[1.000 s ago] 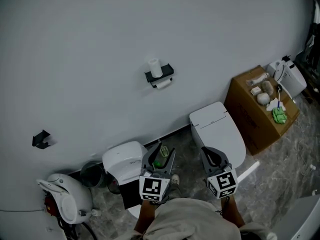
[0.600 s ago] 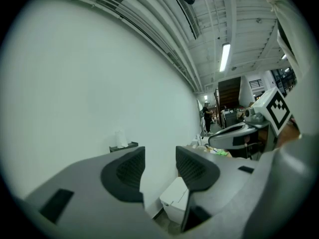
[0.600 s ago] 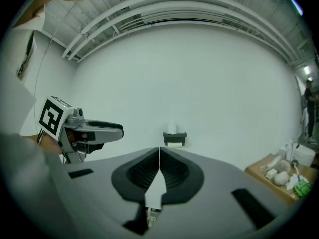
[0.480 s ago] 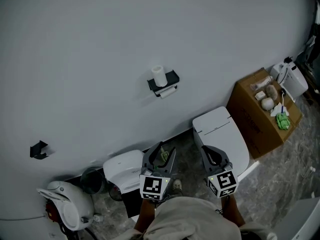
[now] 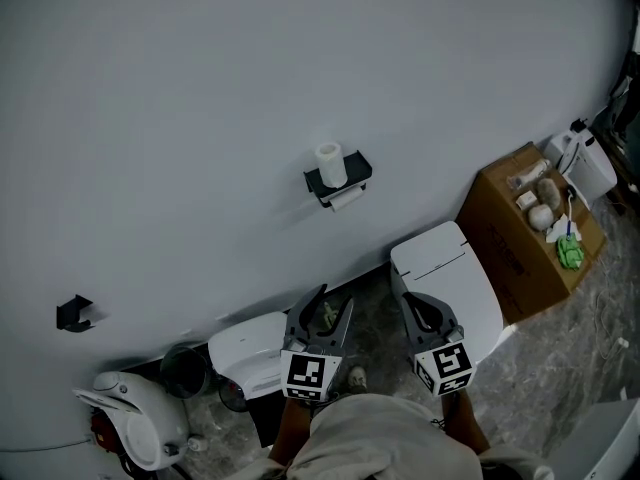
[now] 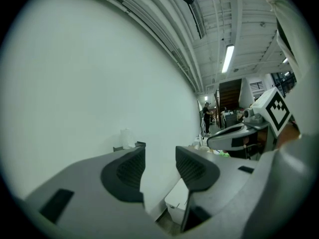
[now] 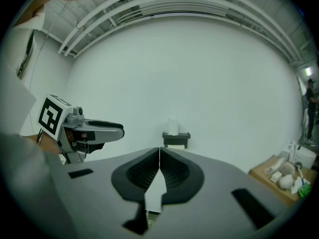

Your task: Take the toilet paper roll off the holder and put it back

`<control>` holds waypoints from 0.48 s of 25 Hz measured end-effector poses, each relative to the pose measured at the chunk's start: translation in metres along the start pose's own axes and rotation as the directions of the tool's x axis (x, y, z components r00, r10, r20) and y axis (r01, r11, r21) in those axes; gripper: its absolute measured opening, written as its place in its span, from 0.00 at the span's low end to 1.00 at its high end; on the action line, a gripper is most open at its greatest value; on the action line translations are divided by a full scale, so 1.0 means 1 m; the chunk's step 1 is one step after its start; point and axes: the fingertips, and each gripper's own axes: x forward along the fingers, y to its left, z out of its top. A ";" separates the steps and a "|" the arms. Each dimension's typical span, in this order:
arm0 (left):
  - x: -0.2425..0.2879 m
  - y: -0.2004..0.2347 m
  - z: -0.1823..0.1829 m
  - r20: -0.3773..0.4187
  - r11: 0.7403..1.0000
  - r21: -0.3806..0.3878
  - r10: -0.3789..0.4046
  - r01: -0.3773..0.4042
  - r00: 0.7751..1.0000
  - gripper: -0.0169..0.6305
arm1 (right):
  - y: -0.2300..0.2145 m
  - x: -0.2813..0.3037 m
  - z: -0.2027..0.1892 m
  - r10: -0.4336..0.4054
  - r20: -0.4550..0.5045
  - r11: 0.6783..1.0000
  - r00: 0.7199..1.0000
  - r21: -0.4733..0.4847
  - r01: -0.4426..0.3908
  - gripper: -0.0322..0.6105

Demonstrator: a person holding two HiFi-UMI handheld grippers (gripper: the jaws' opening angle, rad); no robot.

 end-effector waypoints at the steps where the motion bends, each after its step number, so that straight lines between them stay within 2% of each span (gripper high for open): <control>1: 0.003 0.005 -0.001 0.001 1.000 -0.001 -0.003 0.003 1.000 0.33 | 0.000 0.006 0.001 -0.002 -0.002 1.000 1.000 -0.001 0.002 0.05; 12: 0.036 0.054 -0.006 0.010 0.999 -0.016 -0.036 0.036 0.999 0.33 | 0.000 0.064 0.013 -0.022 -0.018 1.000 1.000 -0.018 0.022 0.05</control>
